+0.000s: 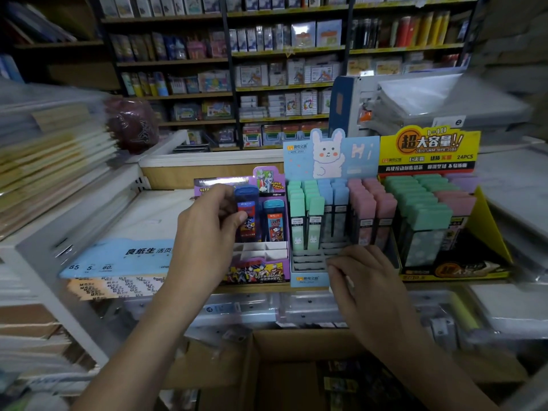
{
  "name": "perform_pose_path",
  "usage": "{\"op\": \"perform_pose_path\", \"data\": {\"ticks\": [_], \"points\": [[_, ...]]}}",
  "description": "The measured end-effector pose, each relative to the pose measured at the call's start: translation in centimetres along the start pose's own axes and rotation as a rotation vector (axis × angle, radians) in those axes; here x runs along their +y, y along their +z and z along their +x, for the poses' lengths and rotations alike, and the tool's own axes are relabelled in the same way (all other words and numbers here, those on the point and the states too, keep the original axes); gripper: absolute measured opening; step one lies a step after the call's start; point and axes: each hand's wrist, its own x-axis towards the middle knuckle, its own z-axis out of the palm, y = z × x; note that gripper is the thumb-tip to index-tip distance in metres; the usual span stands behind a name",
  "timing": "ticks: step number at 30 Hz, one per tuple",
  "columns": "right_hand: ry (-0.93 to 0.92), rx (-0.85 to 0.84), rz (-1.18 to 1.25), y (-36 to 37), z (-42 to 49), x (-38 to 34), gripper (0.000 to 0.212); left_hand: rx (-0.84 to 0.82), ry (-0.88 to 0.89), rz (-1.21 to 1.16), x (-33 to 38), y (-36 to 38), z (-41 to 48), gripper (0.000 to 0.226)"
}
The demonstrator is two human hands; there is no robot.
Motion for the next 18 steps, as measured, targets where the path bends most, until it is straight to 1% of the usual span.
{"op": "perform_pose_path", "data": {"ticks": [4, 9, 11, 14, 18], "points": [[0.006, 0.005, 0.019, -0.1, 0.0, 0.0, 0.023, 0.061, 0.005, 0.066, -0.1, 0.5, -0.3, 0.023], [-0.013, 0.016, 0.035, -0.2, -0.1, 0.0, 0.036, 0.079, 0.002, 0.028, -0.3, 1.0, -0.3, 0.024], [-0.006, 0.012, 0.031, -0.2, -0.1, -0.1, 0.034, 0.069, -0.017, 0.001, -0.4, 1.1, -0.2, 0.022], [0.007, -0.003, 0.018, 0.0, -0.1, 0.1, 0.023, 0.070, -0.014, 0.071, -0.3, 1.2, -0.1, 0.017], [0.010, 0.000, 0.005, -0.1, -0.2, 0.1, 0.020, 0.063, -0.005, 0.146, -0.1, 0.8, 0.1, 0.014]]}}
